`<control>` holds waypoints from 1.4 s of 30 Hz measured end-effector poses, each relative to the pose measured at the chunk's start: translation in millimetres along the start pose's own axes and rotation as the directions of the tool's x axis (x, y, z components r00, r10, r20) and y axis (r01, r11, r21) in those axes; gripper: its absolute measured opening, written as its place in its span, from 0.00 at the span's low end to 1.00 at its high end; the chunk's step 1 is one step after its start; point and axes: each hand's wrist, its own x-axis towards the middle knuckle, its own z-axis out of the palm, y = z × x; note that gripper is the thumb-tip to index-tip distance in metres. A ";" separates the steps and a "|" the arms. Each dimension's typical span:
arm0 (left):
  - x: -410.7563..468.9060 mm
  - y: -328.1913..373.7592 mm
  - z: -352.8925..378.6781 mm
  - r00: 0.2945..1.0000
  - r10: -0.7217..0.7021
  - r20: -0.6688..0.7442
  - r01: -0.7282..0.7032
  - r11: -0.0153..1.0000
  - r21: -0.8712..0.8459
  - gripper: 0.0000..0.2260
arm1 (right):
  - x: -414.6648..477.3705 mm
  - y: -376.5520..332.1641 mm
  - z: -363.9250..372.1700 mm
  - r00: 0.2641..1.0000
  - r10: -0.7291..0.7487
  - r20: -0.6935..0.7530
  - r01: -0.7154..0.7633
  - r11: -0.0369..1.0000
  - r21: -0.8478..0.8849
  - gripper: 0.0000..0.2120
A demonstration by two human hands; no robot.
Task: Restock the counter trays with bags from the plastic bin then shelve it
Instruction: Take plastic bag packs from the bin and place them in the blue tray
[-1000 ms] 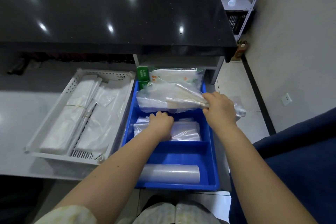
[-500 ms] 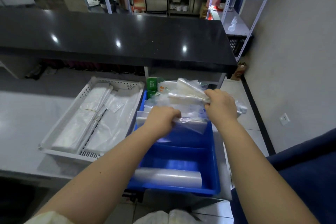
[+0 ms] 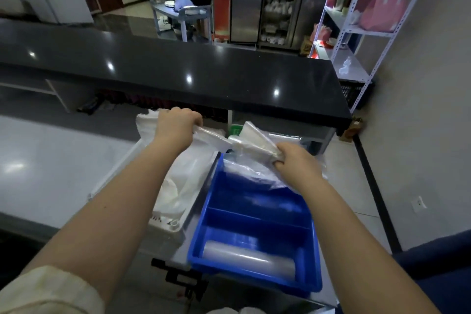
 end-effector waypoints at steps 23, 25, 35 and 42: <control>-33.4 63.3 27.6 1.000 0.022 -0.003 -0.022 0.961 -0.275 0.10 | -15.1 17.9 79.3 0.721 0.061 0.690 -0.048 0.998 -0.039 0.05; -34.3 67.3 33.0 0.999 0.034 0.019 -0.027 0.957 -0.288 0.10 | -19.8 15.9 83.7 0.762 0.113 0.638 -0.090 0.994 -0.069 0.12; -32.7 72.0 46.5 0.998 0.054 0.037 -0.040 0.951 -0.307 0.11 | -26.6 25.5 102.9 0.974 -0.075 0.216 0.135 0.951 -0.278 0.18; -41.0 77.8 52.5 0.992 0.083 0.097 -0.047 0.945 -0.323 0.10 | -28.7 50.3 80.3 0.995 -0.100 0.029 0.100 0.995 -0.002 0.18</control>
